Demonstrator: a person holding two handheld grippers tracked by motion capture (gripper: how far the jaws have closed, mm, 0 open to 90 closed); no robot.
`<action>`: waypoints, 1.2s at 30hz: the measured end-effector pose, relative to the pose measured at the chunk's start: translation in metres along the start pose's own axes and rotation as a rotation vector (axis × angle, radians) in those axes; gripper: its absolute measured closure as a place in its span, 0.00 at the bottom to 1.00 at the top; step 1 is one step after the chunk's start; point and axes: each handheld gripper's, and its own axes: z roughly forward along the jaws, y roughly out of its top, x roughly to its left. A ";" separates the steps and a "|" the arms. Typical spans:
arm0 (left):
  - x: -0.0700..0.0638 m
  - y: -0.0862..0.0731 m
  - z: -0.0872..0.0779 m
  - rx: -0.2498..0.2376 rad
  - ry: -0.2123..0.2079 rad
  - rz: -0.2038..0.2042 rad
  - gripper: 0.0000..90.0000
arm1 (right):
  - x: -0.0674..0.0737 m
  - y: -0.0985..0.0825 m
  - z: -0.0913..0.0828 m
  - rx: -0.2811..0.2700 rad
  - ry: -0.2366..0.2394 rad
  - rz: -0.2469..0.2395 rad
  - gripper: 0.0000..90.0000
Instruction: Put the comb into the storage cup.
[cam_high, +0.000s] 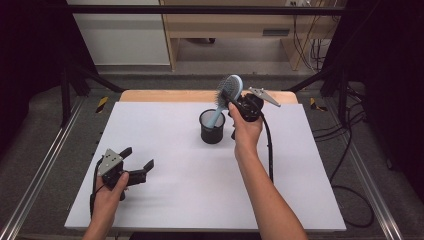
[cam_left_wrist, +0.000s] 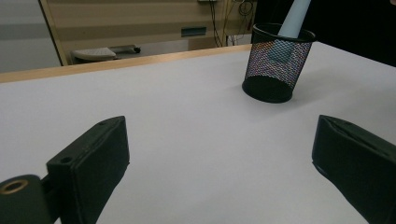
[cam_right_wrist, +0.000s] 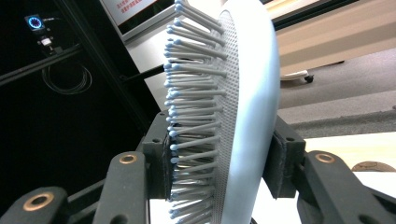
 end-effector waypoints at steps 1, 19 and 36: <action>0.000 0.000 0.000 0.000 0.000 0.000 0.05 | 0.000 -0.001 0.000 0.002 0.004 0.001 0.58; 0.000 0.000 0.000 0.002 -0.001 0.000 0.05 | -0.002 -0.013 0.005 0.027 0.000 -0.007 0.58; 0.000 0.000 0.001 0.004 -0.009 -0.001 0.05 | -0.001 -0.021 0.012 0.041 -0.018 -0.018 0.58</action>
